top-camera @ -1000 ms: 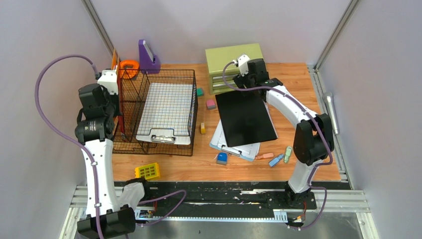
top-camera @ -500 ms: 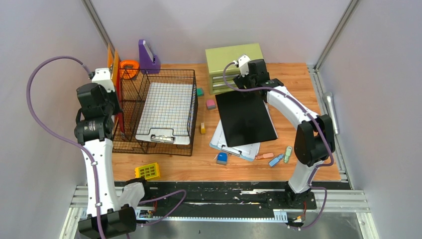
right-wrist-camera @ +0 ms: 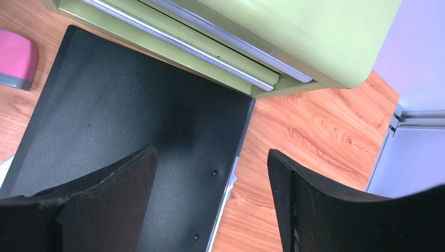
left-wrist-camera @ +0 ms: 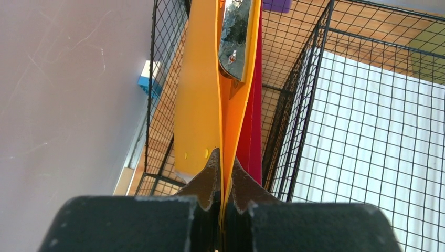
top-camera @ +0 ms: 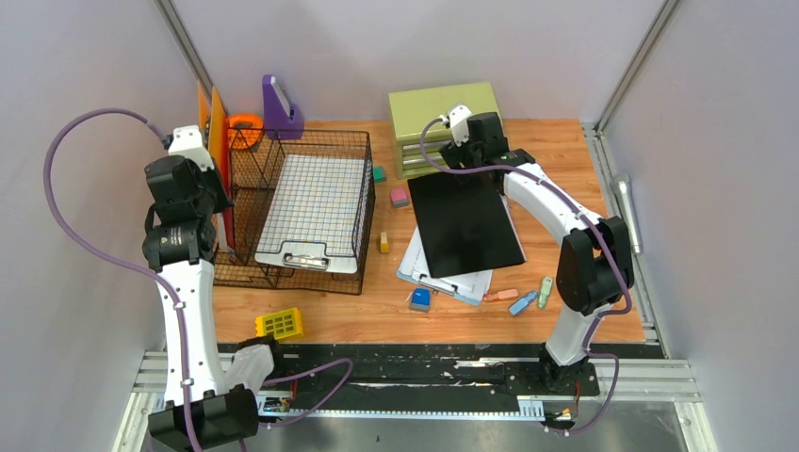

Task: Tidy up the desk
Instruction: Place the folder in the storage box.

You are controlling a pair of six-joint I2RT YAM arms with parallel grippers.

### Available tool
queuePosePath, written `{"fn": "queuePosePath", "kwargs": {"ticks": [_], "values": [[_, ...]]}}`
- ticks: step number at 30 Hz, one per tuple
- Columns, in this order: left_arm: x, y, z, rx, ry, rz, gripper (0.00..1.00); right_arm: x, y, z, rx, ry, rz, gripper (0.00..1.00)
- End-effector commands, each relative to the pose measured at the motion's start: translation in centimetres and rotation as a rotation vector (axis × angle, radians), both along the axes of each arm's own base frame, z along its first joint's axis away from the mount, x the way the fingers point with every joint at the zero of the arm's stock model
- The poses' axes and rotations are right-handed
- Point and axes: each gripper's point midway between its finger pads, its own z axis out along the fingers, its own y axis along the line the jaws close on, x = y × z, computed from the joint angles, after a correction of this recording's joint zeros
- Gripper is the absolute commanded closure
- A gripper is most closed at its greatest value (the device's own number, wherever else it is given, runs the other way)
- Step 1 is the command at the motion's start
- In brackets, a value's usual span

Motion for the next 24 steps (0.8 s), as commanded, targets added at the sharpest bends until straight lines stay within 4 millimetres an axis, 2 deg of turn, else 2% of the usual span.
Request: {"fn": "queuePosePath", "kwargs": {"ticks": [1,7,11,18,24], "values": [[1.6,-0.6,4.2,0.009,-0.187,-0.044,1.00,0.1,0.8,0.8,0.031,-0.020,0.008,0.22],[0.6,0.4,2.2,0.065,-0.092,-0.011,1.00,0.0,0.9,0.5,0.029,-0.013,0.010,0.22],[-0.2,0.4,0.9,0.085,-0.011,-0.029,1.00,-0.1,0.9,0.4,0.028,-0.011,0.010,0.22],[-1.4,-0.3,1.6,0.117,0.063,-0.094,0.97,-0.1,1.1,0.6,0.029,-0.014,0.014,0.22],[-0.5,0.4,0.5,0.134,0.107,-0.092,0.90,-0.3,1.9,0.4,0.027,-0.008,0.022,0.22]]}}
